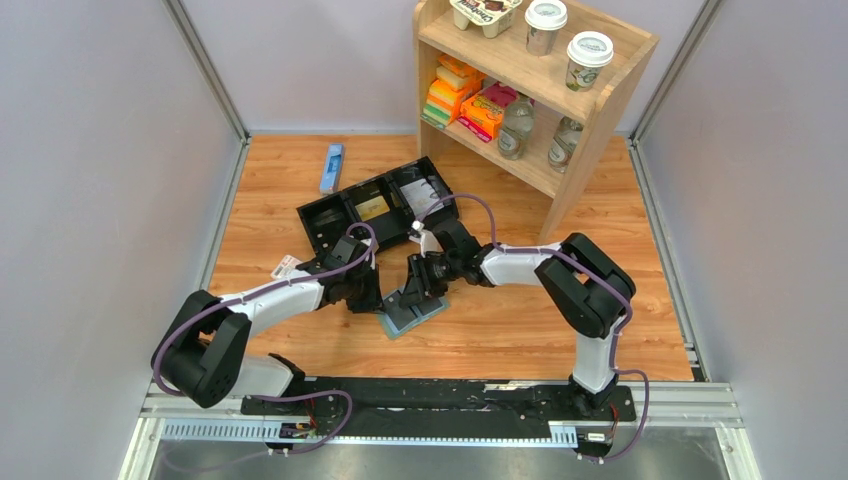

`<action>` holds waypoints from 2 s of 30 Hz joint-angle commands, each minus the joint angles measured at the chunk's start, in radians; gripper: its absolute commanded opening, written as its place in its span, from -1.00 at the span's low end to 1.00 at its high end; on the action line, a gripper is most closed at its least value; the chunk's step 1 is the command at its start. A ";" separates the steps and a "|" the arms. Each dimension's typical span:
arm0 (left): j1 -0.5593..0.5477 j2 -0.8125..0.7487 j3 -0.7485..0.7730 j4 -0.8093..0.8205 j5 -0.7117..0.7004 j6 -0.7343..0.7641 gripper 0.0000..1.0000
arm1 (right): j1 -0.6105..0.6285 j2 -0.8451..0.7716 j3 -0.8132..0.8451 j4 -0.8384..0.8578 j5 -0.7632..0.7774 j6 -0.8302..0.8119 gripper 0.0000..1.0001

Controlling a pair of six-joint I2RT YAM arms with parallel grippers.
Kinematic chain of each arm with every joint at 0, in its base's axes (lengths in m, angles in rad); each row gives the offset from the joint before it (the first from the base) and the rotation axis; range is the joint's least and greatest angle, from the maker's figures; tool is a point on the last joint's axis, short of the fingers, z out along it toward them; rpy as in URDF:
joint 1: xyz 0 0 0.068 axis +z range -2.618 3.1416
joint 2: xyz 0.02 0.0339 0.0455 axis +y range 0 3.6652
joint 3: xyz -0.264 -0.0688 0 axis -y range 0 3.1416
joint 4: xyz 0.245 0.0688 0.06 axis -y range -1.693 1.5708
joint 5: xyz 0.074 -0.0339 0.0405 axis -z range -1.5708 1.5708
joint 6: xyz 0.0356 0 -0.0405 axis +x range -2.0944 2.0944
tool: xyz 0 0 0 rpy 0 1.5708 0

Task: Take the credit cards out of the card holder
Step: Remove the credit card from the card holder.

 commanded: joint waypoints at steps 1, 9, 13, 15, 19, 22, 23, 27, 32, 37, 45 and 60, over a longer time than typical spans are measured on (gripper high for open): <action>-0.007 0.021 -0.022 -0.029 -0.022 0.007 -0.92 | -0.005 -0.061 -0.010 0.091 -0.075 0.031 -0.25; -0.010 0.016 -0.024 -0.035 -0.033 0.009 -1.00 | -0.008 -0.057 -0.018 0.100 -0.089 0.037 -0.29; -0.011 0.021 -0.020 -0.030 -0.032 0.007 -1.00 | -0.008 -0.023 -0.004 0.102 -0.111 0.046 -0.34; -0.014 0.022 -0.022 -0.024 -0.032 0.003 -1.00 | -0.006 -0.001 0.007 0.111 -0.124 0.059 -0.37; -0.022 0.031 -0.019 -0.013 -0.029 -0.003 -1.00 | -0.001 0.046 0.033 0.122 -0.141 0.079 -0.37; -0.030 0.038 -0.014 -0.010 -0.030 -0.003 -1.00 | 0.003 0.084 0.065 0.100 -0.157 0.077 -0.36; -0.030 0.039 -0.013 -0.010 -0.030 -0.003 -1.00 | 0.005 0.094 0.073 0.096 -0.160 0.077 -0.36; -0.033 0.042 -0.013 -0.007 -0.032 -0.003 -1.00 | 0.006 0.118 0.084 0.097 -0.174 0.088 -0.36; -0.034 0.042 -0.014 -0.009 -0.033 0.000 -1.00 | 0.000 0.097 0.059 0.146 -0.195 0.099 -0.35; -0.034 0.042 -0.024 -0.012 -0.038 0.003 -1.00 | -0.043 0.057 -0.008 0.238 -0.213 0.151 -0.38; -0.034 0.047 -0.017 -0.015 -0.036 0.007 -1.00 | -0.072 0.034 -0.059 0.307 -0.220 0.178 -0.56; -0.034 0.051 -0.017 -0.015 -0.036 0.009 -1.00 | -0.101 0.032 -0.094 0.370 -0.235 0.200 -1.00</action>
